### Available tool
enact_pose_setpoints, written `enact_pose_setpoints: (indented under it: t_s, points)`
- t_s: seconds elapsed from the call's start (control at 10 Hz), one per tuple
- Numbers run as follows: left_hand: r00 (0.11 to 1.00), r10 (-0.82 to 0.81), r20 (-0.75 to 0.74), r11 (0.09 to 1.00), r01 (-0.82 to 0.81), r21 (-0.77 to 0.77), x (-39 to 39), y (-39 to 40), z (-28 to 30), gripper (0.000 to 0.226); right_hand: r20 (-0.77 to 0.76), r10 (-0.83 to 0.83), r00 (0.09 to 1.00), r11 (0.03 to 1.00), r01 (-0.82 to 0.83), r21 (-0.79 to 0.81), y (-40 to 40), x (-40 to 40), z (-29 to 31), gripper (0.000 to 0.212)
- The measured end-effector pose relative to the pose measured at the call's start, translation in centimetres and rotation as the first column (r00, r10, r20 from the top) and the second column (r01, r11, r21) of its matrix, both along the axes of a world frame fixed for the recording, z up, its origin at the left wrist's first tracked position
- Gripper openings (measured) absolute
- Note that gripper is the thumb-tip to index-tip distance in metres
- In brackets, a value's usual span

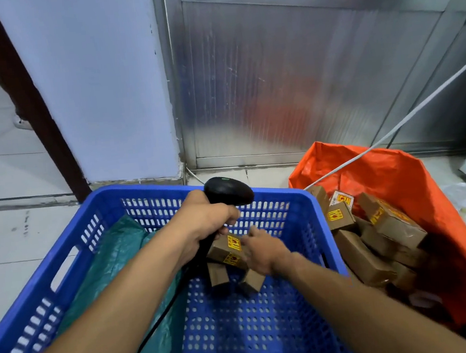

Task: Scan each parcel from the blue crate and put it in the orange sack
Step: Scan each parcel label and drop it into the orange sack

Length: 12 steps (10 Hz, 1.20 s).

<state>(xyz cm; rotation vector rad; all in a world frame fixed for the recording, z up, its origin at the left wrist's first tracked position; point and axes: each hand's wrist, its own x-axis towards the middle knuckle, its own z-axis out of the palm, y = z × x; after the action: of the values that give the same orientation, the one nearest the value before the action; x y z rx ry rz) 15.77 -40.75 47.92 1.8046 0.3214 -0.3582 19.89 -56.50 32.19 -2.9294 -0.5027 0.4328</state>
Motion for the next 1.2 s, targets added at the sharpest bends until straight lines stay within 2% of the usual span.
enact_pose_setpoints:
  t_s: [0.1, 0.2, 0.3, 0.4, 0.5, 0.6, 0.7, 0.8, 0.9, 1.0, 1.1, 1.2]
  points:
    - [1.000, 0.008, 0.003, 1.000, -0.008, -0.017, 0.5, 0.3, -0.2, 0.006, -0.102, 0.020, 0.995, 0.993, -0.032, -0.111, 2.6, -0.6, -3.6, 0.043]
    - [1.000, 0.011, 0.007, 1.000, -0.010, -0.025, 0.7, 0.7, -0.2, 0.008, -0.144, 0.017, 0.989, 0.988, -0.039, -0.150, 5.0, -0.9, -5.4, 0.045]
    - [1.000, 0.016, 0.010, 0.999, -0.015, -0.040, 0.9, 1.1, 0.1, 0.006, -0.123, 0.027, 0.992, 0.989, -0.045, -0.144, 7.2, -0.8, -6.7, 0.043]
    - [0.999, 0.030, 0.023, 0.999, -0.029, -0.046, 1.3, 1.6, 0.1, 0.016, -0.124, 0.061, 0.990, 0.976, -0.085, -0.199, 8.8, -0.2, -8.7, 0.046]
    - [0.999, 0.021, 0.026, 0.999, -0.020, -0.033, 1.4, 1.7, 0.1, 0.022, -0.069, 0.116, 0.991, 0.936, -0.132, -0.326, 10.4, 0.7, -10.0, 0.056]
    - [1.000, -0.012, 0.012, 0.999, 0.012, -0.033, 1.3, 1.4, 0.2, 0.040, -0.044, 0.110, 0.993, 0.905, -0.119, -0.409, 11.3, 0.9, -11.8, 0.055]
    - [1.000, -0.025, 0.010, 0.999, 0.025, -0.034, 1.3, 1.3, 0.4, 0.047, -0.120, -0.353, 0.928, 0.880, 0.286, -0.379, 10.9, 3.0, -17.3, 0.058]
    - [1.000, -0.024, 0.012, 0.999, 0.024, -0.026, 1.2, 1.1, 0.3, 0.049, -0.147, -0.247, 0.958, 0.807, 0.120, -0.578, 10.3, 3.6, -14.7, 0.044]
    - [0.999, -0.033, 0.014, 0.999, 0.033, 0.000, 1.3, 1.1, 0.2, 0.048, -0.127, 0.028, 0.991, 0.831, -0.094, -0.548, 8.8, 2.8, -11.9, 0.069]
    - [0.999, -0.041, 0.014, 0.999, 0.041, 0.005, 1.3, 0.9, 0.3, 0.048, -0.108, -0.103, 0.989, 0.862, 0.034, -0.506, 6.8, 2.4, -12.2, 0.067]
    - [0.999, -0.048, 0.010, 0.999, 0.048, -0.002, 1.2, 0.5, 0.3, 0.046, -0.029, -0.087, 0.996, 0.927, 0.070, -0.367, 5.4, 1.6, -12.6, 0.060]
    - [0.998, -0.064, 0.002, 0.998, 0.064, -0.004, 1.1, 0.1, 0.2, 0.030, 0.074, -0.145, 0.987, 0.961, 0.158, -0.227, 4.7, 1.1, -12.3, 0.059]
